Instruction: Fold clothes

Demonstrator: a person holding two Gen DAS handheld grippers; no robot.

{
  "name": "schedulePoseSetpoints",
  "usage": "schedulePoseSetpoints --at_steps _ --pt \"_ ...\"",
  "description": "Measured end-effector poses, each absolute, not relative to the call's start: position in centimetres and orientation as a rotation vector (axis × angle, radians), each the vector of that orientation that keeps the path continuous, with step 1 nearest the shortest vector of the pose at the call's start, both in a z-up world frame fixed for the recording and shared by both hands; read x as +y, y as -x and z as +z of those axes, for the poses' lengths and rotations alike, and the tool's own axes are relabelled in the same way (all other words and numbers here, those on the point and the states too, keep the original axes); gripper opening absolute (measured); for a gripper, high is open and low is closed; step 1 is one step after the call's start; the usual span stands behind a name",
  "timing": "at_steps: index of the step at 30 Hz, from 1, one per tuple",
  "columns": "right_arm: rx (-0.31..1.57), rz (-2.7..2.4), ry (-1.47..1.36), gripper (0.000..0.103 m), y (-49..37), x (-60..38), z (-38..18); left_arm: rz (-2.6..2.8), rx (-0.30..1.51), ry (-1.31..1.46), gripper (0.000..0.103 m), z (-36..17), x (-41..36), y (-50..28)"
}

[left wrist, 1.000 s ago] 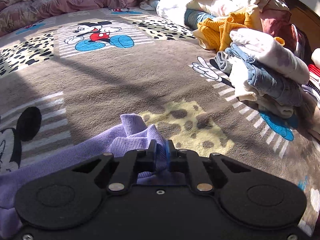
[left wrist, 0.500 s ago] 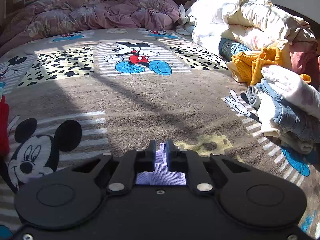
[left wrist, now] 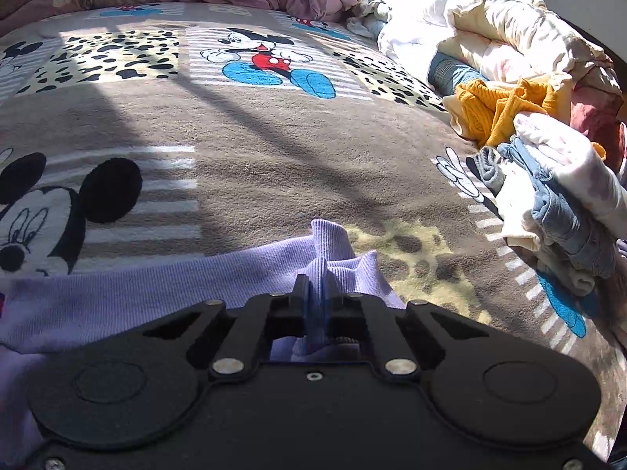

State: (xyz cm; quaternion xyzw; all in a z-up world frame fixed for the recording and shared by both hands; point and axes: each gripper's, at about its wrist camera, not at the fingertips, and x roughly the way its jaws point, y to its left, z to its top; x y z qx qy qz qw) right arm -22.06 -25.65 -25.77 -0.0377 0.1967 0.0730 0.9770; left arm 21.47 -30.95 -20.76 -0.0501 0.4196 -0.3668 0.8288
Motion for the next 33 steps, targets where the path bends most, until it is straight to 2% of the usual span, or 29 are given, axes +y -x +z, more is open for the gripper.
schedulePoseSetpoints --at_steps 2,8,9,16,20,25,26,27,33 --pt "0.397 0.147 0.074 0.077 22.0 -25.7 -25.7 -0.747 0.914 0.220 0.005 -20.9 -29.9 -22.3" --pt "0.399 0.147 0.074 0.077 22.1 -25.7 -25.7 -0.723 0.927 0.220 0.006 -20.5 -30.0 -22.3" --pt "0.399 0.146 0.075 0.077 22.1 -25.7 -25.7 -0.729 0.916 0.197 0.009 -20.1 -30.1 -22.2" --pt "0.400 0.146 0.075 0.077 22.1 -25.7 -25.7 -0.818 0.810 -0.007 0.010 -17.2 -30.7 -20.3" --pt "0.401 0.143 0.073 0.077 22.1 -25.7 -25.7 -0.992 0.767 -0.224 0.010 -17.2 -33.0 -17.1" --pt "0.401 0.141 0.073 0.077 22.2 -25.7 -25.7 -1.023 0.744 -0.365 0.010 -18.9 -35.3 -15.2" --pt "0.401 0.141 0.074 0.077 22.1 -25.7 -25.7 -0.976 0.756 -0.417 0.011 -19.7 -35.9 -15.3" --pt "0.401 0.142 0.075 0.077 22.1 -25.7 -25.7 -0.946 0.760 -0.447 0.019 -20.4 -36.2 -15.4" --pt "0.404 0.147 0.071 0.077 22.0 -25.7 -25.7 -0.910 0.772 -0.436 0.024 -21.5 -36.0 -15.9"
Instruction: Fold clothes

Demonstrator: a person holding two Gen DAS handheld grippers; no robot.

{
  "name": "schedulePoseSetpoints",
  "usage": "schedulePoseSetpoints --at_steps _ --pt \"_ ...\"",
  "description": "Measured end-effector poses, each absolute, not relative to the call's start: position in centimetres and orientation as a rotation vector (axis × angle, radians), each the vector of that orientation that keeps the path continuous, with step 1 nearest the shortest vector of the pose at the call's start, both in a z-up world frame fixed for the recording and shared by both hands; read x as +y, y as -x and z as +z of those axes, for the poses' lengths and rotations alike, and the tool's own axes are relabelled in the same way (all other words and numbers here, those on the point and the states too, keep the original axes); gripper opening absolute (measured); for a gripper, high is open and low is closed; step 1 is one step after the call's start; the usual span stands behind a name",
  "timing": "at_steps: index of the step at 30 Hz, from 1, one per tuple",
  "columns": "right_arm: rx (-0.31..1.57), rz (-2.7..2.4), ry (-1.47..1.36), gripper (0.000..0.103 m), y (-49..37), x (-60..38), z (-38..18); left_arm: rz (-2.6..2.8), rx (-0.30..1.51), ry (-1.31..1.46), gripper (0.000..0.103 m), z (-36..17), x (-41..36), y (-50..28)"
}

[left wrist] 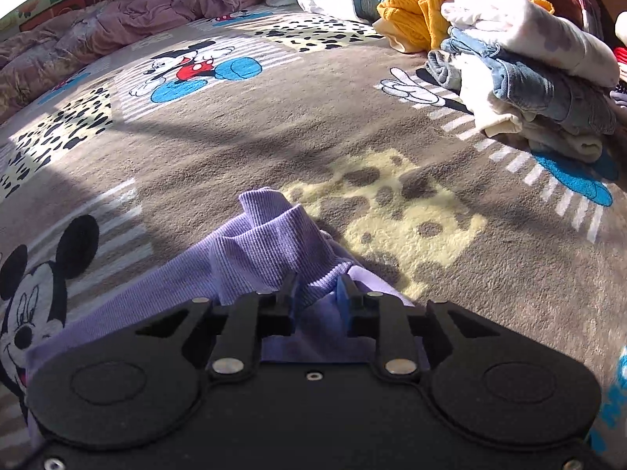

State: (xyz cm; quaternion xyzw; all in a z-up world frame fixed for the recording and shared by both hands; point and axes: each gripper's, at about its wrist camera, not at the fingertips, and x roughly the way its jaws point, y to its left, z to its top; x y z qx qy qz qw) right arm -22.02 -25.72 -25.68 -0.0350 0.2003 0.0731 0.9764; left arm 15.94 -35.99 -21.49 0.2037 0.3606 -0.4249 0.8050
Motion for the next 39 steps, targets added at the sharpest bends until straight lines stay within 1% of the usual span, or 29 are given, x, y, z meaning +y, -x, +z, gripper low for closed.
schedulePoseSetpoints --at_steps 2,6,8,9,10,11,15,17,18,19,20,21,22,29,32,34,39 --pt "0.405 0.149 0.070 0.078 22.0 -25.7 -25.7 -0.909 0.781 -0.411 0.024 -20.8 -35.8 -16.0" --pt "0.405 0.148 0.068 0.078 22.0 -25.6 -25.6 -0.857 0.781 -0.198 0.025 -18.3 -32.9 -18.0" --pt "0.405 0.146 0.065 0.077 22.0 -25.7 -25.6 -0.823 0.809 -0.123 0.030 -18.1 -31.5 -18.9" --pt "0.404 0.145 0.064 0.077 22.1 -25.7 -25.6 -0.813 0.831 -0.082 0.039 -18.3 -30.9 -19.2" --pt "0.404 0.144 0.065 0.077 22.1 -25.7 -25.6 -0.802 0.852 -0.041 0.049 -18.5 -30.4 -19.6" --pt "0.404 0.143 0.067 0.077 22.1 -25.7 -25.6 -0.791 0.873 0.000 0.050 -18.8 -29.8 -19.9" --pt "0.404 0.143 0.071 0.077 22.1 -25.7 -25.6 -0.786 0.945 0.030 0.050 -20.5 -29.8 -20.2" --pt "0.403 0.143 0.070 0.077 22.0 -25.7 -25.6 -0.787 0.952 0.039 0.044 -21.0 -29.8 -20.2" --pt "0.403 0.144 0.070 0.078 22.0 -25.7 -25.6 -0.796 0.949 0.042 0.032 -21.0 -29.9 -20.2" --pt "0.403 0.144 0.069 0.078 22.0 -25.7 -25.6 -0.806 0.943 0.044 0.022 -20.8 -29.9 -20.1" --pt "0.403 0.145 0.065 0.078 21.9 -25.8 -25.6 -0.823 0.929 0.031 0.019 -20.6 -30.0 -19.9" --pt "0.403 0.146 0.057 0.078 21.9 -25.9 -25.6 -0.840 0.911 0.013 0.012 -20.4 -30.2 -19.7" --pt "0.402 0.147 0.049 0.078 21.9 -26.0 -25.6 -0.856 0.894 0.015 0.011 -20.1 -30.2 -19.5" --pt "0.402 0.151 0.014 0.078 22.0 -26.4 -25.6 -0.833 0.876 0.033 0.011 -20.1 -29.6 -19.7" --pt "0.398 0.150 0.005 0.078 22.1 -26.5 -25.5 -0.808 0.875 -0.017 0.012 -20.1 -30.1 -19.4" --pt "0.388 0.144 0.000 0.078 22.4 -26.6 -25.2 -0.787 0.862 -0.075 0.031 -19.7 -30.6 -19.1" --pt "0.362 0.130 -0.013 0.077 23.3 -26.9 -24.5 -0.812 0.735 -0.156 0.032 -16.7 -30.4 -17.6"
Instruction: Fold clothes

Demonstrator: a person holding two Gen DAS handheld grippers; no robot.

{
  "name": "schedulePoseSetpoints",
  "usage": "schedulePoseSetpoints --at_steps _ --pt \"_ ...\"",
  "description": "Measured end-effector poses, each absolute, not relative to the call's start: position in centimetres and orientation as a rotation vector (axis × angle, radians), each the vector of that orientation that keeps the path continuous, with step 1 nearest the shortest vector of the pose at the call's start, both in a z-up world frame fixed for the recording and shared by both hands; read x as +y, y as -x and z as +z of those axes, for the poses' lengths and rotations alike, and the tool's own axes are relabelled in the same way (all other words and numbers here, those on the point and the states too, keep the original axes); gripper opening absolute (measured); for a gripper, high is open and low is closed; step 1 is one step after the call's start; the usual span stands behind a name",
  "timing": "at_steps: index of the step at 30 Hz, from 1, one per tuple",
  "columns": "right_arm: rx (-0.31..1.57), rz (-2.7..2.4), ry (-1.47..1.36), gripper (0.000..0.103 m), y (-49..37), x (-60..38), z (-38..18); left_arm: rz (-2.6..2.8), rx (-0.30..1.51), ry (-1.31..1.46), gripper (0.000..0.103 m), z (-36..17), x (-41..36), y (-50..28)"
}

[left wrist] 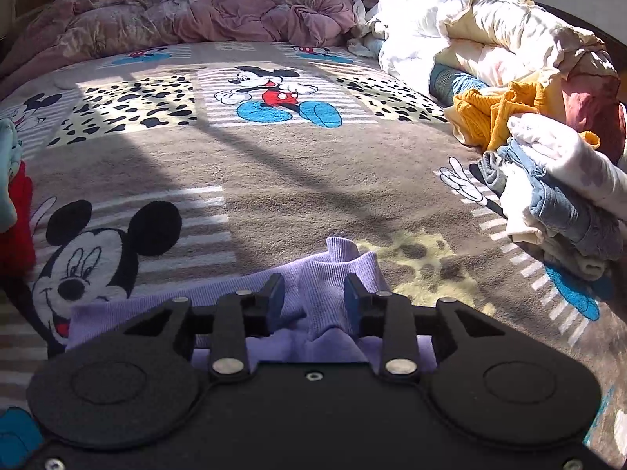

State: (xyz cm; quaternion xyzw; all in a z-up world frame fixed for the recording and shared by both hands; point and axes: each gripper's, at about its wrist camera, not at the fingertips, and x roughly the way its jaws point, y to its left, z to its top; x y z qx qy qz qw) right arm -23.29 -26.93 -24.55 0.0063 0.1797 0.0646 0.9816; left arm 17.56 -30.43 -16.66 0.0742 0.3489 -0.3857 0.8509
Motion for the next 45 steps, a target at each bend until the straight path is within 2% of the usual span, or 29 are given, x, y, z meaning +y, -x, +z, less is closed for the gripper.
schedulePoseSetpoints --at_steps 5,7,9,15,20,27,29,31,33,39,41,45 --pt "0.355 0.121 -0.007 0.074 23.9 -27.0 -24.3 -1.068 0.753 -0.271 0.032 -16.3 -31.9 -14.1" --pt "0.368 0.122 -0.009 0.059 23.8 -27.0 -24.4 -1.123 0.769 -0.315 0.032 -16.8 -32.3 -13.1" --pt "0.380 0.124 -0.010 0.053 23.6 -27.0 -24.6 -1.138 0.783 -0.359 0.032 -17.7 -32.5 -12.5" --pt "0.418 0.129 -0.015 0.054 23.2 -27.0 -25.2 -1.039 0.816 -0.433 0.032 -20.6 -32.7 -12.9" --pt "0.446 0.134 -0.024 0.054 22.8 -27.1 -25.6 -0.981 0.817 -0.434 0.039 -21.8 -32.5 -13.4" --pt "0.407 0.140 -0.013 0.055 23.7 -26.8 -24.9 -0.914 0.752 -0.382 0.039 -17.8 -31.2 -12.7" --pt "0.385 0.141 -0.015 0.058 24.3 -26.7 -24.4 -0.876 0.731 -0.354 0.039 -16.0 -29.8 -12.5" --pt "0.364 0.143 -0.023 0.061 24.9 -26.7 -23.9 -0.835 0.705 -0.324 0.046 -14.0 -27.7 -12.2" --pt "0.346 0.145 -0.043 0.061 25.5 -26.8 -23.4 -0.784 0.684 -0.316 0.048 -12.3 -25.6 -11.8" --pt "0.299 0.162 -0.095 0.064 26.9 -26.8 -22.3 -0.614 0.647 -0.155 0.056 -8.6 -14.7 -9.9" --pt "0.293 0.177 -0.103 0.064 27.0 -26.5 -22.2 -0.545 0.661 -0.025 0.058 -8.8 -10.2 -9.3" --pt "0.327 0.201 -0.166 0.071 26.7 -26.3 -22.4 -0.359 0.705 0.197 0.061 -12.5 -0.5 -6.8"
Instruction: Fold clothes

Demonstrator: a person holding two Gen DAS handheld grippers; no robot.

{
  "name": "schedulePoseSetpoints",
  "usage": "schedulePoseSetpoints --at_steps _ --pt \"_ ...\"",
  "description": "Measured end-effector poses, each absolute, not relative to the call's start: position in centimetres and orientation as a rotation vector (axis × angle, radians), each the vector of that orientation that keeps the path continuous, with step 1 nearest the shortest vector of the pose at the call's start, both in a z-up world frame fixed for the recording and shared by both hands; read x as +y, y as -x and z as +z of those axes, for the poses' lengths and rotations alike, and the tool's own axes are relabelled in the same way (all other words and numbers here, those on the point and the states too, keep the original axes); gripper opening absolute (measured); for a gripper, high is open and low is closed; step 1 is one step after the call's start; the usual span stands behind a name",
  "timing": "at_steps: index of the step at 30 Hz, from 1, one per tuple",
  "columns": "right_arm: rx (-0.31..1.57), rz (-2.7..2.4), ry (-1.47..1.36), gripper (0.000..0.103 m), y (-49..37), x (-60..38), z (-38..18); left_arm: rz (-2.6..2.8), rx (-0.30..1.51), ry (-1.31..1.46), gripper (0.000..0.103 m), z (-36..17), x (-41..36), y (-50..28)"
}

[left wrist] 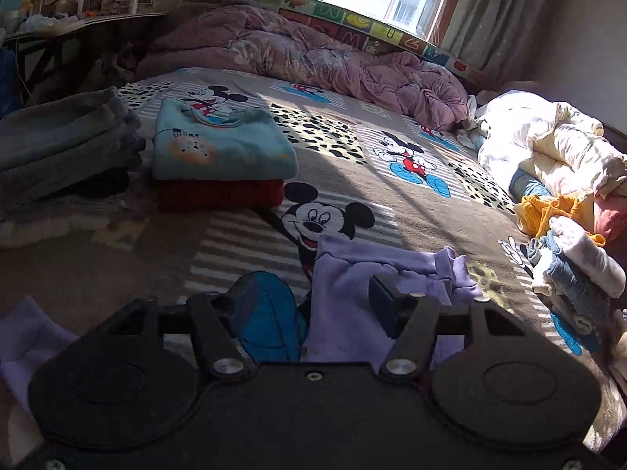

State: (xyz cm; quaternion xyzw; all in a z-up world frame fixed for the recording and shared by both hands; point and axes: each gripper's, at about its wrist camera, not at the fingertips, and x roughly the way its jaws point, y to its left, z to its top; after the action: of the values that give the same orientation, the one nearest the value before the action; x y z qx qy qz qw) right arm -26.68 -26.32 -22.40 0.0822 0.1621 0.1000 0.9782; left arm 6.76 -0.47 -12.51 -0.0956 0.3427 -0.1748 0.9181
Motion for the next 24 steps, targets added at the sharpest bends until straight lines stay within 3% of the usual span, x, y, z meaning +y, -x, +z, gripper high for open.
schedulePoseSetpoints --at_steps 10,17,20,23,24 --pt "0.398 0.293 -0.305 0.072 25.8 -25.7 -22.8 0.068 0.739 0.735 0.061 -21.0 16.0 0.0" --pt "0.407 0.350 -0.338 0.073 25.4 -24.7 -23.0 0.057 0.691 0.907 0.061 -22.3 18.2 -1.2" --pt "0.430 0.344 -0.340 0.079 25.5 -24.6 -23.4 0.034 0.668 0.939 0.060 -23.0 18.6 -2.6" --pt "0.440 0.339 -0.356 0.083 25.5 -24.7 -23.7 0.011 0.659 0.938 0.054 -23.1 18.6 -3.7" --pt "0.442 0.338 -0.364 0.084 25.5 -24.8 -23.7 0.004 0.659 0.935 0.045 -23.1 18.6 -4.2"
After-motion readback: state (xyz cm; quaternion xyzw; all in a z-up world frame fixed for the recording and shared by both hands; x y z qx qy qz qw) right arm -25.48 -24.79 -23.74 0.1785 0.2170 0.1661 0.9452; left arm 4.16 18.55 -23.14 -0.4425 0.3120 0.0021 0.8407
